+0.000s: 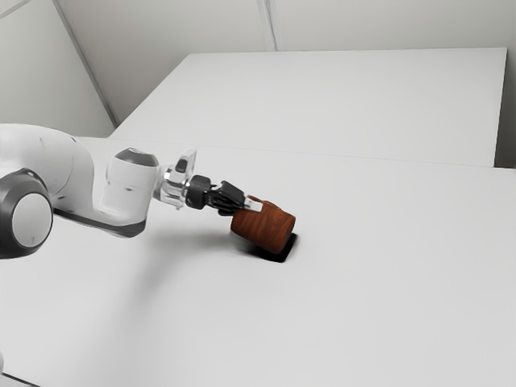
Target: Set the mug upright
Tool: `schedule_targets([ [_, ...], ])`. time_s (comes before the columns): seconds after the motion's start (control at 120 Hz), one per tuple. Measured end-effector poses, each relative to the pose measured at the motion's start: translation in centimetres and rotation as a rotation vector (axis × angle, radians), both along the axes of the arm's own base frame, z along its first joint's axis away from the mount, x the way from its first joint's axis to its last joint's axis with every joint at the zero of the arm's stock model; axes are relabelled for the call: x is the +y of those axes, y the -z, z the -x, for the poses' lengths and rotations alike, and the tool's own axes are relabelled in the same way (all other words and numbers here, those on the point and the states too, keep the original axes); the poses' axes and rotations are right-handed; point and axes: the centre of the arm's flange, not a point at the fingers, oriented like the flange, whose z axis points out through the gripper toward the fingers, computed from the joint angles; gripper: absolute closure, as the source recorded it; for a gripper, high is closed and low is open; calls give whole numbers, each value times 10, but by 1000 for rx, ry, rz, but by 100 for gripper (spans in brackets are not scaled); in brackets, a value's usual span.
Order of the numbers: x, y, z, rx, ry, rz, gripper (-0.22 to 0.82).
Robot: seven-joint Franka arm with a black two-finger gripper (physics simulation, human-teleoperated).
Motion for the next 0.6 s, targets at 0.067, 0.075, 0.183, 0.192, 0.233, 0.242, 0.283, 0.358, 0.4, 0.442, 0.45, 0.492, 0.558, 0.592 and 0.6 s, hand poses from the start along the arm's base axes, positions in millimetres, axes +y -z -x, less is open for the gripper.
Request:
schedule_targets([
  [0.067, 0, -3, 0, -4, -3, 3, 75],
  [0.075, 0, -4, 0, -6, -3, 3, 75],
  [0.183, 0, -14, -1, -22, -6, 4, 77],
  [0.192, 0, -15, -1, -23, -6, 4, 77],
  [0.233, 0, -21, -1, -31, -7, 0, 77],
  [0.242, 0, -22, -1, -34, -7, -2, 77],
  [0.283, 2, -33, -2, -49, -12, -13, 77],
  [0.358, 1, -61, -2, -81, -8, -73, 78],
  [0.4, 2, -74, -1, -91, -6, -122, 78],
  [0.442, 3, -87, 0, -95, -1, -184, 78],
  [0.45, 3, -89, 0, -95, 0, -197, 78],
  [0.492, 4, -100, 1, -92, 4, -262, 78],
  [0.558, 6, -107, 3, -68, 8, -374, 78],
  [0.592, 5, -109, 6, -49, 11, -435, 78],
  [0.6, 5, -109, 6, -44, 11, -449, 78],
])
